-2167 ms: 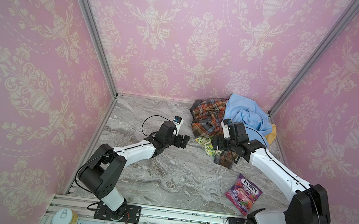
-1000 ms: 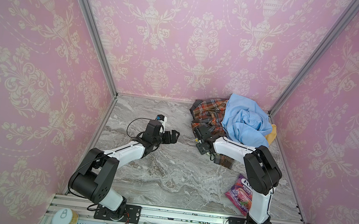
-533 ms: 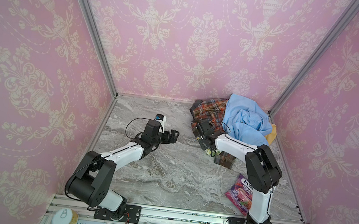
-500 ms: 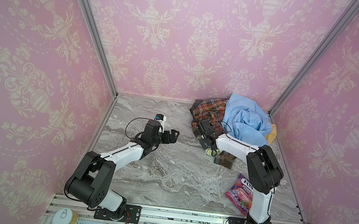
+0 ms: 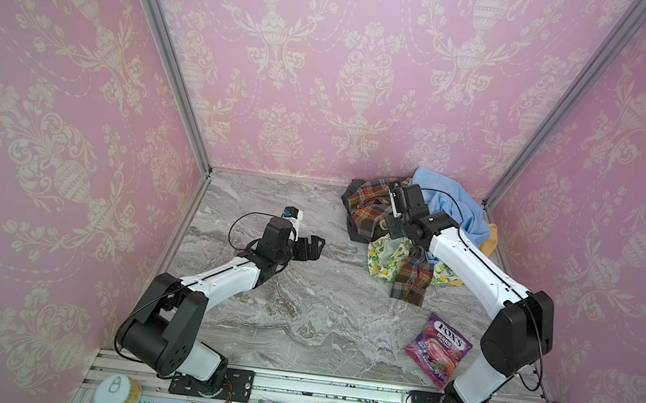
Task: Pick out a specific cloth from the pile
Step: 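Grasp the lemon-print cloth with the right gripper and lift it up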
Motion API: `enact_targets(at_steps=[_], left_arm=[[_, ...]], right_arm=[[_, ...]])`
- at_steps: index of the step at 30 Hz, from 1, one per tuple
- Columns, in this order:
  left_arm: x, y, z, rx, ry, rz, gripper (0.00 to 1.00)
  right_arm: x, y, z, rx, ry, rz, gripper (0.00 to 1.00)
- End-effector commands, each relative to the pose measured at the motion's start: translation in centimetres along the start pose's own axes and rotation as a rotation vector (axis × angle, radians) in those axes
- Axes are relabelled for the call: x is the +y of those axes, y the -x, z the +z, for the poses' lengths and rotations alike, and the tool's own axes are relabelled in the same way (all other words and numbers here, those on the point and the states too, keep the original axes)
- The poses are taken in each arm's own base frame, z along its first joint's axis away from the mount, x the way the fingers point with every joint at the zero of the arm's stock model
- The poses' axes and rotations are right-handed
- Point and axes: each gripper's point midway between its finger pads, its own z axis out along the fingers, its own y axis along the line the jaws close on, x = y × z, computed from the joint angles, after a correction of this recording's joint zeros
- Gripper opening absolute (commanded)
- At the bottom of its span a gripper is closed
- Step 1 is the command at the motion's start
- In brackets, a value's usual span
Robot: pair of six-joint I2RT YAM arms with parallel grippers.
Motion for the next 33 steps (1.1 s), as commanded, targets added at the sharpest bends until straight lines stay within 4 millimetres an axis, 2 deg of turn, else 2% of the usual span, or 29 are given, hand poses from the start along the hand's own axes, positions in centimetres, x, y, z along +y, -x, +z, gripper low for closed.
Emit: enact_targets(at_steps=[1, 11, 18, 24, 31, 33], left_arm=[[-0.3, 0.3, 0.3, 0.008, 0.022, 0.043, 0.96], [-1.4, 0.1, 0.5, 0.016, 0.006, 0.062, 0.96], [-1.6, 0.0, 0.6, 0.021, 0.005, 0.067, 0.97], [-2.6, 0.9, -0.1, -0.004, -0.026, 0.079, 0.97], [-4.4, 2.5, -1.9, -0.132, -0.119, 0.127, 0.98], [-4.4, 1.5, -1.9, -0.140, -0.160, 0.124, 0.98]], right_arm=[[-1.7, 2.9, -2.7, -0.078, 0.002, 0.056, 0.00], [-5.8, 8.6, -8.1, -0.246, -0.008, 0.166, 0.00], [-7.5, 11.5, -11.6, -0.353, 0.007, 0.235, 0.00], [-7.8, 14.0, -14.2, -0.440, 0.064, 0.316, 0.00], [-6.9, 15.6, -14.7, -0.474, 0.150, 0.378, 0.00], [-6.8, 15.7, -14.5, -0.476, 0.156, 0.391, 0.00]])
